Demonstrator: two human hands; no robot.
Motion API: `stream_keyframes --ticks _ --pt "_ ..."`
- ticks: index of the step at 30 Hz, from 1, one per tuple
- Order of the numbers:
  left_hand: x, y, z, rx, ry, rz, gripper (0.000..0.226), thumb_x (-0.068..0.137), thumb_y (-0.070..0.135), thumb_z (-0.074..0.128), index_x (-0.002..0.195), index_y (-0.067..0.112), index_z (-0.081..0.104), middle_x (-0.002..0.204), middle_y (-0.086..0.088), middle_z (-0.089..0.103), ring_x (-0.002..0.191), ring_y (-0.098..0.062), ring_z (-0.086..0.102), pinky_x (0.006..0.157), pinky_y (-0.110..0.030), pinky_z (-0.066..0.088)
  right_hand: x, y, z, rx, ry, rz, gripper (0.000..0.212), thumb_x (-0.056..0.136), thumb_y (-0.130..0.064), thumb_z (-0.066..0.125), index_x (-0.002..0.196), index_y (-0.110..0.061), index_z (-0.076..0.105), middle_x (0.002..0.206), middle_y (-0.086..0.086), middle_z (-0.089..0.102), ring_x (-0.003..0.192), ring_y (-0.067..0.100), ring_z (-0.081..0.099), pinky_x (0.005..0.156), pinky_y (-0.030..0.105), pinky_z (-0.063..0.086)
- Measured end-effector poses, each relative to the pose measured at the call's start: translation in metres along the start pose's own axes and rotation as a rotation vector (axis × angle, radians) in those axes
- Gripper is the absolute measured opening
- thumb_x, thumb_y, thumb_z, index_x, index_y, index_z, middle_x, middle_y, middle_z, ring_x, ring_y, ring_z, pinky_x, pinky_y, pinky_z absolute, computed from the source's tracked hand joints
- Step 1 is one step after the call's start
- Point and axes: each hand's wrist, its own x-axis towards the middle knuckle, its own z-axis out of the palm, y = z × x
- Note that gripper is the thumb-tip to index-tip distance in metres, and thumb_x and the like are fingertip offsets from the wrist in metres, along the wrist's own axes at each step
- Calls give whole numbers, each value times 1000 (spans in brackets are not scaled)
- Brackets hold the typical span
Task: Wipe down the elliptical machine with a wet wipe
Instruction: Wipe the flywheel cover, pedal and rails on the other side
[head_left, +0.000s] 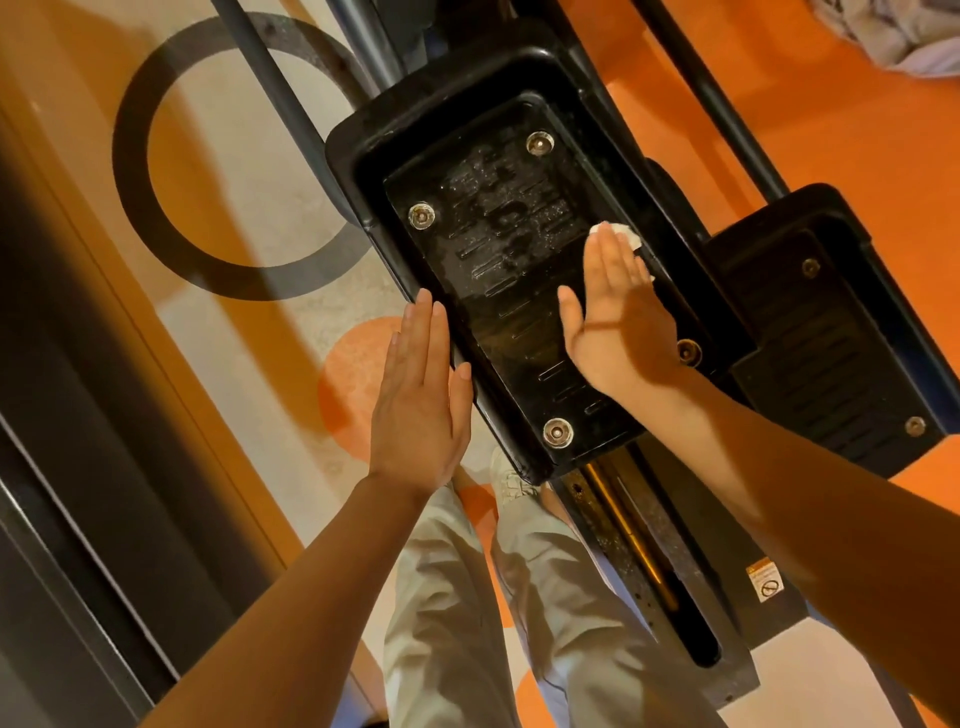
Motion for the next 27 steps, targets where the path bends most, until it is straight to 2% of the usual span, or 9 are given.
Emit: stream_keyframes --ticks 3,7,9,11,15,19,23,25,27 --pt "0 0 0 -11 7 -2 56 106 23 34 156 2 20 165 -11 11 153 -19 5 124 -43 12 1 -14 -3 19 -76 31 59 104 -34 25 152 0 21 161 16 16 150 25 11 120 33 10" --pt "0 1 1 -24 7 5 56 106 24 32 155 2 19 165 -12 11 153 -20 5 125 -41 10 -18 -26 7 -47 -242 -300 57 101 -26 12 150 0 25 158 18 22 148 29 21 121 40 20" --pt "0 0 0 -19 8 -1 56 106 25 32 156 3 20 165 -11 11 153 -19 5 125 -39 9 -15 -21 9 -81 -201 -400 66 95 -28 4 149 2 25 156 20 26 146 29 25 121 38 17" --pt "0 0 -1 -17 5 2 56 105 25 33 156 4 20 165 -10 12 153 -18 5 125 -39 10 -9 -12 -1 -108 -209 -286 64 95 -26 1 153 -5 16 161 11 15 150 22 13 120 30 4" --pt "1 0 -2 -16 -4 6 56 106 27 32 156 3 21 165 -11 13 153 -17 5 124 -43 13 8 11 -14 -88 -66 9 50 103 -11 29 151 2 23 160 16 21 149 26 16 119 30 7" --pt "0 1 -1 -31 3 -5 57 106 27 30 155 2 20 165 -11 13 153 -17 4 123 -45 15 13 -5 2 -158 -200 60 53 102 -13 9 151 6 3 161 20 2 150 29 -2 119 32 -8" --pt "1 0 0 -17 1 4 57 106 28 29 155 2 21 165 -12 13 153 -18 5 124 -42 13 -5 -24 17 -118 -118 -340 53 96 -6 24 147 10 21 155 27 22 146 35 21 121 42 18" --pt "1 0 -1 -17 -2 9 57 106 29 29 155 2 21 165 -11 12 153 -18 5 124 -42 12 -1 -12 15 -118 -108 -400 58 92 -1 26 150 3 14 159 18 16 148 27 15 121 33 3" --pt "1 0 -1 -16 -1 15 57 106 28 30 155 2 21 165 -12 12 153 -18 5 125 -41 11 14 3 7 -65 -146 -274 63 92 11 32 151 -1 11 159 10 10 147 22 7 114 18 -18"
